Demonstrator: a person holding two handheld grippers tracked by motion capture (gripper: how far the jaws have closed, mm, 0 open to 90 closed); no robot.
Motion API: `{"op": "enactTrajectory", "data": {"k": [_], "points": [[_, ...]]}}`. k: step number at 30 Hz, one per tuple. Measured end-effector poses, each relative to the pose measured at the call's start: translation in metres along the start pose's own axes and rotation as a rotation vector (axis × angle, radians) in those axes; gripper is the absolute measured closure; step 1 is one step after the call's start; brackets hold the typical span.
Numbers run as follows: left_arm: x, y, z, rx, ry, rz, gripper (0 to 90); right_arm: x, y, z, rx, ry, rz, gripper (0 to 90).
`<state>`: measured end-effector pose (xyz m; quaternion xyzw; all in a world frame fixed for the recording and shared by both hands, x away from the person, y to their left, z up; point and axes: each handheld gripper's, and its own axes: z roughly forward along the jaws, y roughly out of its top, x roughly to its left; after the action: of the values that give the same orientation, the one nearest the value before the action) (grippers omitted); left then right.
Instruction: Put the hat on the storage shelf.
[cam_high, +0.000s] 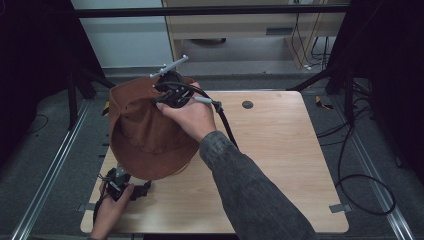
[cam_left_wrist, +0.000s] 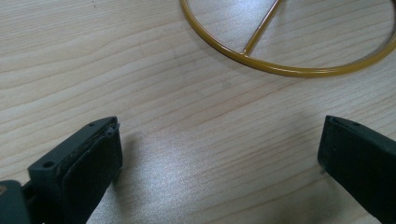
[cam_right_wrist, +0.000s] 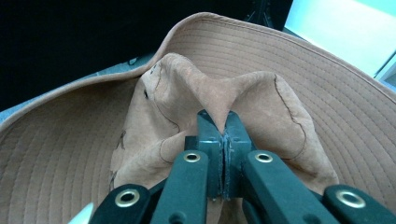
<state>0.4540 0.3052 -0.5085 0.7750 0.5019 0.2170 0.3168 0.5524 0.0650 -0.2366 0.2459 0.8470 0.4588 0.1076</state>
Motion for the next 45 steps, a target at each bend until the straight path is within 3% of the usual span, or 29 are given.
{"op": "enactTrajectory", "data": {"k": [13, 30, 45], "points": [[0.0, 0.0, 0.0, 0.0, -0.001, -0.002, 0.0, 0.001, -0.001, 0.003, 0.003, 0.013, 0.009, 81.8], [0.0, 0.0, 0.0, 0.0, -0.001, -0.001, 0.0, 0.001, -0.004, -0.007, 0.005, 0.006, 0.016, 57.2], [0.0, 0.0, 0.0, -0.001, 0.0, -0.001, 0.0, 0.003, -0.01, -0.026, -0.006, 0.022, 0.013, 51.5]]}}
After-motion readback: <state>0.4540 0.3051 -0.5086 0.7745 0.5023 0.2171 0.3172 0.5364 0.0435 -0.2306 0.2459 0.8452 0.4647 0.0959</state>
